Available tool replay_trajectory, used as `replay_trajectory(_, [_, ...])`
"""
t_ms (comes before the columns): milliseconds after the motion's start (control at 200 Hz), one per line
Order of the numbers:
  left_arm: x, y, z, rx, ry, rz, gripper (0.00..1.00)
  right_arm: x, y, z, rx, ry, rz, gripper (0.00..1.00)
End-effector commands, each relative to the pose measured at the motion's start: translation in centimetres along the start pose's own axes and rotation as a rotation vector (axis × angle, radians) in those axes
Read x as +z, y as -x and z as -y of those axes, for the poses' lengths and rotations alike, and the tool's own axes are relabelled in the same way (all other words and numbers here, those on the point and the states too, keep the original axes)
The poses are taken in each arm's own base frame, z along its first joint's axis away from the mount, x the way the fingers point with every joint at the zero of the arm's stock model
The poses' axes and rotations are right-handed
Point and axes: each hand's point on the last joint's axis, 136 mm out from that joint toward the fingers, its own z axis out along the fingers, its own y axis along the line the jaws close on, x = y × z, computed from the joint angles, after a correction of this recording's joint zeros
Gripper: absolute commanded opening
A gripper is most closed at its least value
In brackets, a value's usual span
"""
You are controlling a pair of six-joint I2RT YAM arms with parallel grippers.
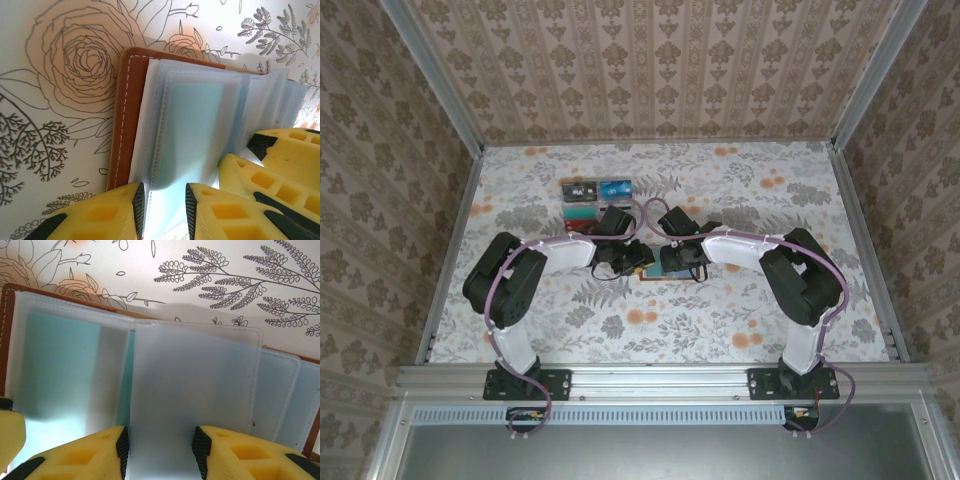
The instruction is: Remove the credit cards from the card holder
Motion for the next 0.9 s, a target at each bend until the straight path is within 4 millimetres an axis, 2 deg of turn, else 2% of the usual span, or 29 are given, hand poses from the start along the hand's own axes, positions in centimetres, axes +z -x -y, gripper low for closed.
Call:
replay_trajectory(0, [0.5,0.0,0.5,0.014,-0.017,-0.03,0.28,3.4,-7.4,2.4,0.025,-0.055,-0.25,0.45])
replay_trajectory(435, [-0.8,-0.1,2.5,0.072,-0.109,-0.019,0.22,3.3,-7.2,2.3,0.026,-0.055,-0.246,0.44])
replay_trajectory(655, [-0.7,-0.1,3.1,0.097,-0.142,-0.016,0.19,3.1,-6.7,1.9,0.014,-0.03,-0.23,0.44])
replay_trajectory(800, [-0.7,-0.1,2.6,0.115,-0.105,-0.015,0.09,2.0,-5.4,1.3,0.027,0.002,-0.196,0.44])
replay_trajectory(895, [-1.1,-0.1,2.0,0.133,-0.068,-0.013,0.03,0.5,-3.9,0.8,0.046,0.045,-0.146,0.45])
